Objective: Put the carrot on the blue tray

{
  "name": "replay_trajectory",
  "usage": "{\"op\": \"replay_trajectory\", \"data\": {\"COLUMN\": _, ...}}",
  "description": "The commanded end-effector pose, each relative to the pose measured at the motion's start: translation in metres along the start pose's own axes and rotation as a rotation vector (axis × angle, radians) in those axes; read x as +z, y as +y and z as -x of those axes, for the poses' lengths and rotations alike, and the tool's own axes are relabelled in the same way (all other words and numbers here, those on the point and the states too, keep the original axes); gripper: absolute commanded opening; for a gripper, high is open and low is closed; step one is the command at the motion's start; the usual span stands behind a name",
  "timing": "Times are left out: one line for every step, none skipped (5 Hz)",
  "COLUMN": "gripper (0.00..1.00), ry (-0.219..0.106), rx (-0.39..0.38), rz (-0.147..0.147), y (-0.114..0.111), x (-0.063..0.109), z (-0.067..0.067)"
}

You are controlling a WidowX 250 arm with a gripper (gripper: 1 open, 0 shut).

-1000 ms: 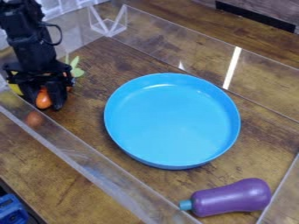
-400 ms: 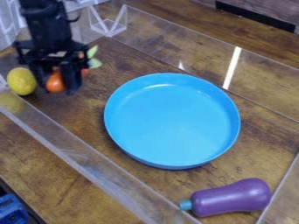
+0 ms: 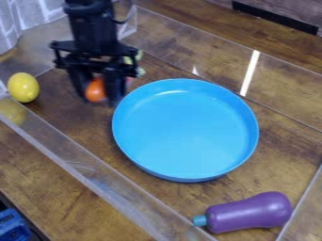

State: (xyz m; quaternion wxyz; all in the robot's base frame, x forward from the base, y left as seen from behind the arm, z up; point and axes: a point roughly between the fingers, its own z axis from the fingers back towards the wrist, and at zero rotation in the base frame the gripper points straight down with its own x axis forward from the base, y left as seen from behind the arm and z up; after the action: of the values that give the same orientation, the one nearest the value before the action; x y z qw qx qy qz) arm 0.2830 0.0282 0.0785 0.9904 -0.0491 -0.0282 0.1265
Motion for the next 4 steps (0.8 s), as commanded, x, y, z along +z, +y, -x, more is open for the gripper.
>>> {"op": "replay_trajectory", "data": {"gripper": 0.0, "ry": -0.084, "rx": -0.051, "rz": -0.007, "y": -0.0042, "x": 0.0216, "z": -0.0064}}
{"op": "replay_trajectory", "data": {"gripper": 0.0, "ry": -0.082, "rx": -0.092, "rz": -0.026, "y": -0.0051, "x": 0.0245, "z": -0.0037}}
{"op": "replay_trajectory", "data": {"gripper": 0.0, "ry": -0.081, "rx": -0.127, "rz": -0.041, "y": -0.0062, "x": 0.0278, "z": -0.0004}}
{"op": "replay_trajectory", "data": {"gripper": 0.0, "ry": -0.079, "rx": -0.155, "rz": -0.053, "y": -0.0079, "x": 0.0314, "z": 0.0022}}
